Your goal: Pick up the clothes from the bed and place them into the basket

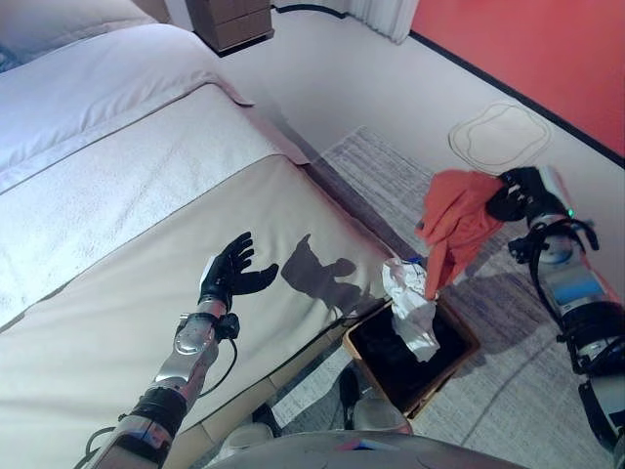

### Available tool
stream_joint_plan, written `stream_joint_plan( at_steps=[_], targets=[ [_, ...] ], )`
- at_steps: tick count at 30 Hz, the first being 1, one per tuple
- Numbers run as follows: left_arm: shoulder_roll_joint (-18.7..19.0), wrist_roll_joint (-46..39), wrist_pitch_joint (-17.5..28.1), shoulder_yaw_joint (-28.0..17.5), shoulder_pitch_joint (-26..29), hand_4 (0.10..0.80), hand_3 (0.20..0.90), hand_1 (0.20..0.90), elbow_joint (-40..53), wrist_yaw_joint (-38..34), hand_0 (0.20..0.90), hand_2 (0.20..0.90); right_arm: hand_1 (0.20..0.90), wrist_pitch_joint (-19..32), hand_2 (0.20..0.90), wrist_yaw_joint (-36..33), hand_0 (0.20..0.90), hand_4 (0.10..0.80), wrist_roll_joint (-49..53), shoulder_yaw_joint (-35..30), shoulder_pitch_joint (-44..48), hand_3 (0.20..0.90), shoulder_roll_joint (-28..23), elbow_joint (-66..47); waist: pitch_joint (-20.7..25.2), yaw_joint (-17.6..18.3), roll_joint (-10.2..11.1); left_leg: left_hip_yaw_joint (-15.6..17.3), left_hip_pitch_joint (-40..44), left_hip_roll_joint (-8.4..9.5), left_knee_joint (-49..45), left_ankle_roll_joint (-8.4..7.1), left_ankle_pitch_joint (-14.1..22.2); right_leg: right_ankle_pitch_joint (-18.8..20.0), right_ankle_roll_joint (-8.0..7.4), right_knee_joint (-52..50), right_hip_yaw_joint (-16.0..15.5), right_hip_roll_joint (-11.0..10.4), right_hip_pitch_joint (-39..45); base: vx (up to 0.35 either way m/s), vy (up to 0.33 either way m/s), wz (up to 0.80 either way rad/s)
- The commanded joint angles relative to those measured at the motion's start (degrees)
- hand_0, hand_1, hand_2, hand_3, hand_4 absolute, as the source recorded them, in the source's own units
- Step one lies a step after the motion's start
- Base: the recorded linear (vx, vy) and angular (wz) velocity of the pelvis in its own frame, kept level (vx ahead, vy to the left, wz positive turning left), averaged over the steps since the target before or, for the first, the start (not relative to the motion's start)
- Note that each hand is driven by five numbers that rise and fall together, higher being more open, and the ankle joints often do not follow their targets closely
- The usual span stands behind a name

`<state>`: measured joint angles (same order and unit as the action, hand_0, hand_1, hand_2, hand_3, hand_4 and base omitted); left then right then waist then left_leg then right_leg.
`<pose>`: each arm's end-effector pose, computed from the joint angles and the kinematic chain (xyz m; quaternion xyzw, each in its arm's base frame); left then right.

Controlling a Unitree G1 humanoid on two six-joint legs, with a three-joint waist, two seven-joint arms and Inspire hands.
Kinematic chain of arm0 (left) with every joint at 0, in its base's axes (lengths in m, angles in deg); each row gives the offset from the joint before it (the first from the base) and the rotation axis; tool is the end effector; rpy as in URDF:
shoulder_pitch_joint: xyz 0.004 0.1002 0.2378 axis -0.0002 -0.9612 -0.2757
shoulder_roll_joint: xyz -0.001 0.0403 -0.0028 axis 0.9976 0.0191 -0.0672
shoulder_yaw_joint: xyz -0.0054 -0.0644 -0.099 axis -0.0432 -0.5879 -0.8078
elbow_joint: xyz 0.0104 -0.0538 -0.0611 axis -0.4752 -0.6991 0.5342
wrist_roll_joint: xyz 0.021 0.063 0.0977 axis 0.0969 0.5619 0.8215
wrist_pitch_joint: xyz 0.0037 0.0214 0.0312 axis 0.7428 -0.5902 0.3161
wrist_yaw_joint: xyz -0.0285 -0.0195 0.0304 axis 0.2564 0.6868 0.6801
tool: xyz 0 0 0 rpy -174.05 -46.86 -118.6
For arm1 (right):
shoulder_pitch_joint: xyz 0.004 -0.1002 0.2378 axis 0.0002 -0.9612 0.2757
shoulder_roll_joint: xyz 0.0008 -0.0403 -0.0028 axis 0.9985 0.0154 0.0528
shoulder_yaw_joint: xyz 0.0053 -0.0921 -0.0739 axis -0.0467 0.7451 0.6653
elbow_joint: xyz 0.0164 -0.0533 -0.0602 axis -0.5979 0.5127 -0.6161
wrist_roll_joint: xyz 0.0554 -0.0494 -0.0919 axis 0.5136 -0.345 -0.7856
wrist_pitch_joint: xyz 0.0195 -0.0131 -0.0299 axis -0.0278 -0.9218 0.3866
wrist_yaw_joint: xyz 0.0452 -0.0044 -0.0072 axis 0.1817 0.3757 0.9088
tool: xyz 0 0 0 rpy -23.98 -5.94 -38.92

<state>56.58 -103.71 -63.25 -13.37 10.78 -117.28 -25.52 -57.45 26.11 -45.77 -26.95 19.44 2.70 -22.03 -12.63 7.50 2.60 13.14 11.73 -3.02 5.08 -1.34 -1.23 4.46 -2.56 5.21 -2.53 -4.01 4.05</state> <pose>0.2205 0.1970 -0.0417 -0.0024 0.1398 -0.0015 0.9902 0.2827 -0.3230 0.0795 -0.4069 0.1284 -0.1543 0.8911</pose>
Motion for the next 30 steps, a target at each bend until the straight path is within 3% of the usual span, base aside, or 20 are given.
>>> stream_joint_plan(
  at_steps=[1, 12, 20, 21, 30],
  targets=[
    [-0.38, 2.14, 4.25, 0.64, 1.82, 0.8, 0.9, 0.9, -1.78, 1.22, 0.9, 0.9, 0.3, 2.49, 0.3, -1.31, 0.3, 0.1, -3.35, -2.44, 1.53, 0.2, -0.21, -1.74, 8.15, 0.15, 0.23, 1.1, -3.14, -0.95, -0.15, 0.16, 5.53, -1.91, -2.97, -0.87, 1.85, 1.01, -1.73, -0.008, 0.01, -0.23],
    [-2.21, 2.73, 4.72, 2.27, 2.08, 0.8, 0.9, 0.9, -2.43, 0.31, 0.9, 0.9, 0.3, 2.06, 0.3, -2.99, 0.3, 0.1, -2.67, 1.17, -3.63, 0.2, 8.8, 5.46, 7.99, 0.86, -0.49, 2.79, -2.44, -0.9, -0.41, 0.44, 6.13, -1.37, -3.42, -0.81, 2.9, 1.32, -2.33, 0.002, 0.009, -0.15],
    [-2.16, 3.04, 4.65, 3.32, 3.2, 0.8, 0.9, 0.9, -3.15, 0.7, 0.9, 0.9, 0.3, 4.51, 0.3, -3.18, 0.3, 0.1, -1.03, 2.5, -2.79, 0.2, 12.18, 12.82, 7.31, -0.08, -0.84, 2.33, -3.35, -0.89, -0.86, 0.48, 6.11, -1.17, -3.44, -1.01, 2.3, 1.17, -3.25, -0.009, -0.013, 0.0],
    [-2.17, 3.11, 4.79, 3.47, 3.18, 0.8, 0.9, 0.9, -3.4, 0.97, 0.9, 0.9, 0.9, 4.86, 0.9, -2.95, 0.9, 0.8, -1.33, 2.78, -2.64, 0.9, 12.48, 13.71, 7.23, -0.21, -0.9, 2.35, -3.38, -0.9, -0.96, 0.46, 6.11, -1.2, -3.4, -1.04, 2.12, 1.11, -3.23, 0.0, 0.0, 0.0],
    [-1.81, 3.19, 4.68, 3.52, 2.18, 0.8, 0.9, 0.9, -3.27, 1.78, 0.9, 0.9, 0.9, 4.95, 0.9, -4.48, 0.9, 0.8, -2.28, 3.45, -4.78, 0.9, 14.18, 15.69, 7.37, -0.52, -1.35, 2.19, -2.98, -0.9, -0.56, 0.31, 5.99, -1.18, -3.59, -0.78, 1.57, 0.93, -2.88, 0.013, -0.01, 0.03]
  ],
)
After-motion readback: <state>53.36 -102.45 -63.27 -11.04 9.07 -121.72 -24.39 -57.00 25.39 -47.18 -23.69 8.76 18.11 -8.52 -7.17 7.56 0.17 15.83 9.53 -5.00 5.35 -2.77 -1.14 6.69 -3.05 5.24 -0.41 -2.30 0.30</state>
